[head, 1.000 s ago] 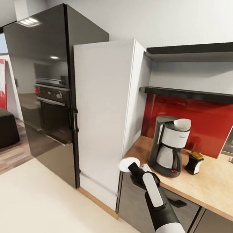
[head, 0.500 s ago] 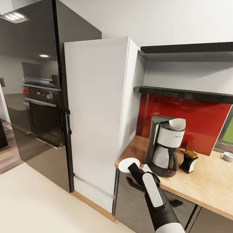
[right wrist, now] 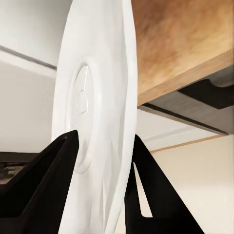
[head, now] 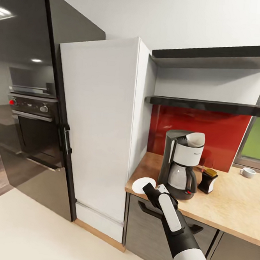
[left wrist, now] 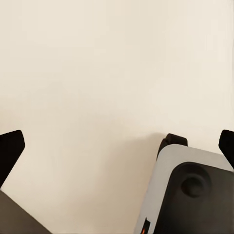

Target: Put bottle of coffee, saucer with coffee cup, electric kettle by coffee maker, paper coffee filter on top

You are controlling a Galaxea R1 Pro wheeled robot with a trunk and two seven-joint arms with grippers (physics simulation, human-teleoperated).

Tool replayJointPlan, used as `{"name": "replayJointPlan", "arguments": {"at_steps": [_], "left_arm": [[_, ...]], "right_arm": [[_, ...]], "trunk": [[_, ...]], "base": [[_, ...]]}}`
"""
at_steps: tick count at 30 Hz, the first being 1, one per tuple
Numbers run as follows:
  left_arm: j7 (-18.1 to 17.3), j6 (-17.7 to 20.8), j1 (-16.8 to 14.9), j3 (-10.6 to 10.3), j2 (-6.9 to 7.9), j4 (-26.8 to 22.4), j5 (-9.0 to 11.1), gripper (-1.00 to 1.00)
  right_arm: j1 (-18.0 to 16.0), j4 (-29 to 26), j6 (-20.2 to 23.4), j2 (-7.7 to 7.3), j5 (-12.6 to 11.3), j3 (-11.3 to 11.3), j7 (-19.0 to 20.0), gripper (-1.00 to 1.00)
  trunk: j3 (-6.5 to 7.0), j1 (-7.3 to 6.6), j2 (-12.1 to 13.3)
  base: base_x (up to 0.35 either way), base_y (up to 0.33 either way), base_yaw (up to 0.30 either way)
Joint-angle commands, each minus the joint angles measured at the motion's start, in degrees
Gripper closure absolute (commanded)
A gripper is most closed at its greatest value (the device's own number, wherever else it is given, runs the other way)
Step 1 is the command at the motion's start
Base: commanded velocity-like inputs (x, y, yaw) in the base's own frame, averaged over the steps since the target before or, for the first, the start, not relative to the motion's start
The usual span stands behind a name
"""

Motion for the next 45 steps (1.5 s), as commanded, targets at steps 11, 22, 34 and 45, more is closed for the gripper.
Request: {"name": "replayJointPlan", "arguments": {"at_steps": [11,22,34,45], "left_arm": [[-0.19,-0.06,0.00,0.40,0.14,0.06,0.21,-1.00],[-0.19,-0.14,-0.02,0.40,0.05,0.06,0.21,-1.00],[-0.19,-0.06,-0.01,0.40,0.05,0.06,0.20,-1.00],[-0.19,-0.06,-0.03,0.40,0.05,0.06,0.22,-1.00]], "right_arm": [[-0.02,-0.06,0.12,0.00,-0.29,0.03,-0.40,1.00],[0.00,0.52,0.09,0.00,-0.29,0.03,-0.38,1.00],[-0.02,0.81,0.11,0.00,-0.29,0.01,-0.31,1.00],[-0.02,0.82,0.11,-0.02,-0.38,-0.05,-0.31,1.00]], "trunk": [[-0.02,0.02,-0.04],[-0.02,0.02,-0.04],[-0.02,0.02,-0.04],[-0.02,0.02,-0.04]], "base": [[0.000,0.033,-0.083],[0.000,0.187,-0.095],[0.000,0.060,-0.098],[0.002,0.087,-0.062]]}}
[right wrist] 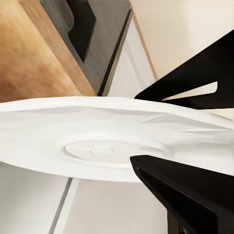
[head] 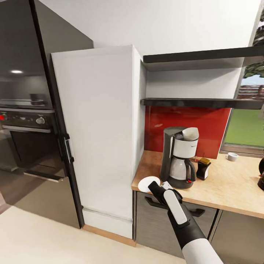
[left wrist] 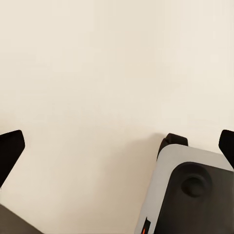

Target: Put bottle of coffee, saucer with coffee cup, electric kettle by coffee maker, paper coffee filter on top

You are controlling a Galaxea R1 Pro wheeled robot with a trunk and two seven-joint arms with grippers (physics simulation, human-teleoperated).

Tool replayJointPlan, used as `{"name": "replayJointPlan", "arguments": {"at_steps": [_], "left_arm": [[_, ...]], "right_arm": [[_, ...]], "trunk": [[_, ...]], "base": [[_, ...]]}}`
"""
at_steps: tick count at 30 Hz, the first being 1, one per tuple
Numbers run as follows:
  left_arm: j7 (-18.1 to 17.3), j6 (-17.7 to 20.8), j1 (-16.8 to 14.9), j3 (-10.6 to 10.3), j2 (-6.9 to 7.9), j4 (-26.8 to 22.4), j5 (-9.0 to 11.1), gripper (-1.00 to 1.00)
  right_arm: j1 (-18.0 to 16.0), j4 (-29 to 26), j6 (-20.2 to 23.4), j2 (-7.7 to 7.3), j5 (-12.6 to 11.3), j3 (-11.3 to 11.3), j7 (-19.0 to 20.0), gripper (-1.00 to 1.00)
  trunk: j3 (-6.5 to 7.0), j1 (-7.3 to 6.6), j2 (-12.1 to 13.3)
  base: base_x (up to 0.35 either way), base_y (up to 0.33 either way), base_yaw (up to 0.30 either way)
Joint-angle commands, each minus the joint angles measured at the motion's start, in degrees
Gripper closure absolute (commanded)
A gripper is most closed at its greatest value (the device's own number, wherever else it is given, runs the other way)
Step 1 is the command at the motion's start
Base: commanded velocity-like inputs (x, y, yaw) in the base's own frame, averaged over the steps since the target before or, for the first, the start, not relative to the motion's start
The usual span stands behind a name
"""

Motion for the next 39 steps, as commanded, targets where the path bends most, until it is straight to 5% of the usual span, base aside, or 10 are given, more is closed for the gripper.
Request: {"name": "replayJointPlan", "arguments": {"at_steps": [1,39], "left_arm": [[-0.19,-0.15,-0.01,0.40,0.00,0.08,0.18,-1.00],[-0.86,-0.41,0.09,0.40,-0.47,0.06,0.06,-1.00]], "right_arm": [[-0.02,-0.06,0.09,0.00,-0.30,0.04,-0.40,1.00],[-0.02,0.02,-0.03,-0.32,-0.30,-0.23,-0.40,1.00]], "trunk": [[-0.02,0.02,-0.04],[-0.02,0.02,-0.04]], "base": [[0.056,0.060,-0.112],[0.110,0.036,-0.031]]}}
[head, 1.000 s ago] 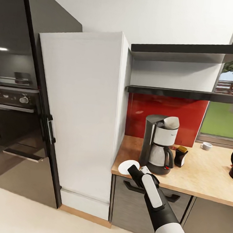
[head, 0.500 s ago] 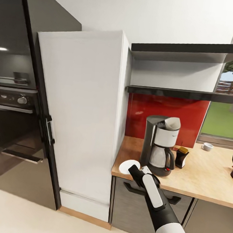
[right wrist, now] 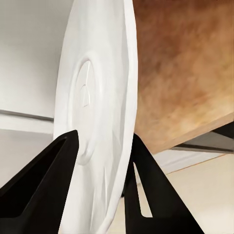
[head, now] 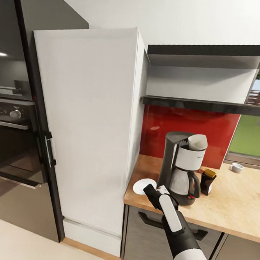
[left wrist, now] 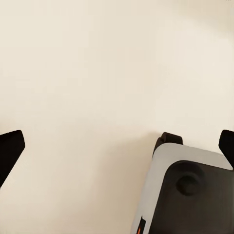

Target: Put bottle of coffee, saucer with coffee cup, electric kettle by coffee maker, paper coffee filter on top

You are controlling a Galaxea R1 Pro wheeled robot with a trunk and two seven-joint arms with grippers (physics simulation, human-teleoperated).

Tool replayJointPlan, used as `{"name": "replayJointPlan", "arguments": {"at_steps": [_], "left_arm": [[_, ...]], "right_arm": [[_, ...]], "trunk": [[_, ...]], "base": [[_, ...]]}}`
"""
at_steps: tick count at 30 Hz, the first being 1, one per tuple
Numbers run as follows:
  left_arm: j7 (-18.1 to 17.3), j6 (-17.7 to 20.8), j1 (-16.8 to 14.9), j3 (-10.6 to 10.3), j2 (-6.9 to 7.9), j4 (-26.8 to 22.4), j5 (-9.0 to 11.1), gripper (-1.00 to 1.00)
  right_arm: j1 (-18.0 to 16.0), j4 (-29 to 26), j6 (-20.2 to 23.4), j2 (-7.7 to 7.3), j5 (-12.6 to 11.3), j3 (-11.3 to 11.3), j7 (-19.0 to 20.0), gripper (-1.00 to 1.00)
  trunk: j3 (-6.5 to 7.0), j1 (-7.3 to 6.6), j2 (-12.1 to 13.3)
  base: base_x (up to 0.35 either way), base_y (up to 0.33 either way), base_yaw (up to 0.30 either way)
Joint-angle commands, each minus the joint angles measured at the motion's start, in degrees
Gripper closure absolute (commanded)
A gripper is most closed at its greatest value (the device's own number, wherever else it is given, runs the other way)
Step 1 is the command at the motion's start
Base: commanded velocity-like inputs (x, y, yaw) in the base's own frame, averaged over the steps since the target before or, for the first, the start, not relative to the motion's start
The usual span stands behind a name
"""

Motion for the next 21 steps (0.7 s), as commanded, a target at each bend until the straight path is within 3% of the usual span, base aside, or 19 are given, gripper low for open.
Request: {"name": "replayJointPlan", "arguments": {"at_steps": [1,13,21], "left_arm": [[-0.26,-0.14,-0.01,0.40,-0.01,0.07,0.20,-1.00],[0.28,-0.05,-0.01,0.35,0.02,0.07,0.14,-1.00],[0.33,-0.05,-0.01,0.31,0.01,0.07,0.17,-1.00]], "right_arm": [[-0.02,-0.07,0.11,-0.02,-0.31,0.03,-0.42,1.00],[-0.02,0.09,0.04,0.01,-0.34,0.10,-0.46,1.00],[-0.02,0.19,0.03,0.05,-0.31,0.12,-0.45,1.00]], "trunk": [[-0.02,0.02,-0.04],[-0.02,0.02,-0.04],[-0.02,0.02,-0.04]], "base": [[0.005,0.000,0.000],[0.075,0.047,-0.003],[0.002,0.156,-0.157]]}}
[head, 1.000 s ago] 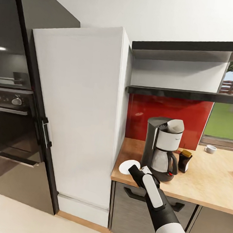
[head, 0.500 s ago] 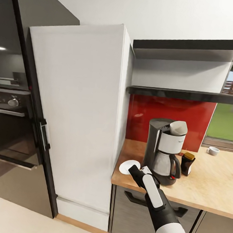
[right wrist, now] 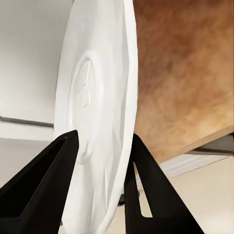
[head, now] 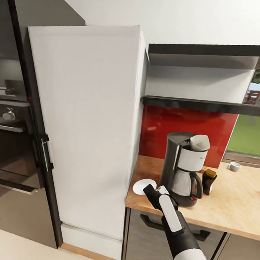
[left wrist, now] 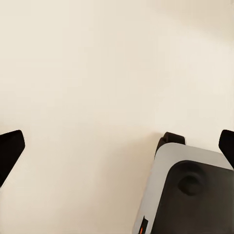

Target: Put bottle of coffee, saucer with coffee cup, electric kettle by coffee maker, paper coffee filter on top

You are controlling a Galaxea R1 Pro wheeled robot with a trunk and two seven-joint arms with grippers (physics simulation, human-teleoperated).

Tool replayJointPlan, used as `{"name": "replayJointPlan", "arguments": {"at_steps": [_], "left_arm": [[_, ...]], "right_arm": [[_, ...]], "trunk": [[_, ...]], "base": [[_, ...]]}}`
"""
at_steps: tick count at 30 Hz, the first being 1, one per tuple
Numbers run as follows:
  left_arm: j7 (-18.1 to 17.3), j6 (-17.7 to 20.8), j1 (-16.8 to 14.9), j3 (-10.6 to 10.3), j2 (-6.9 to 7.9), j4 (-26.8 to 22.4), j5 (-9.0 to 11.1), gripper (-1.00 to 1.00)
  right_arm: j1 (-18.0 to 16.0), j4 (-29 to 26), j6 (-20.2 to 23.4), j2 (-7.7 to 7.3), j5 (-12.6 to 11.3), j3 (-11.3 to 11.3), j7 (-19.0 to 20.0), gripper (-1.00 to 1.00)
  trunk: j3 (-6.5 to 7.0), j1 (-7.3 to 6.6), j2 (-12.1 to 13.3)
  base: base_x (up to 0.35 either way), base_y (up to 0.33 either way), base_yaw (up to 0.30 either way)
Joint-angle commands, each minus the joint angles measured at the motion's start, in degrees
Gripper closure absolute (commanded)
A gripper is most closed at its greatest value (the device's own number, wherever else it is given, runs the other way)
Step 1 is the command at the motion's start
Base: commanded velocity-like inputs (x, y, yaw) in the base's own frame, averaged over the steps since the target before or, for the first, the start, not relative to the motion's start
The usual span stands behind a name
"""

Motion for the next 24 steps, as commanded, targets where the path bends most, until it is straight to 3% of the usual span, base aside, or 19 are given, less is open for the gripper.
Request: {"name": "replayJointPlan", "arguments": {"at_steps": [1,8,12,24], "left_arm": [[-0.20,-0.14,-0.02,0.39,0.00,0.07,0.21,-1.00],[-0.20,-0.14,-0.03,0.39,0.00,0.07,0.21,-1.00],[-0.20,-0.14,-0.02,0.39,-0.07,0.07,0.21,-1.00],[-0.20,-0.07,-0.04,0.39,-0.08,0.07,0.24,-1.00]], "right_arm": [[-0.02,-0.06,0.10,0.01,-0.30,0.03,-0.41,1.00],[-0.02,-0.06,0.10,0.01,-0.30,0.03,-0.43,1.00],[-0.02,-0.06,0.10,0.01,-0.23,0.03,-0.40,1.00],[-0.02,0.40,0.10,0.01,-0.21,0.03,-0.35,1.00]], "trunk": [[-0.02,0.02,-0.04],[-0.02,0.02,-0.04],[-0.02,0.02,-0.04],[-0.02,0.02,-0.04]], "base": [[0.000,0.110,-0.039],[0.000,0.071,-0.009],[0.000,0.263,-0.171],[0.000,0.097,-0.101]]}}
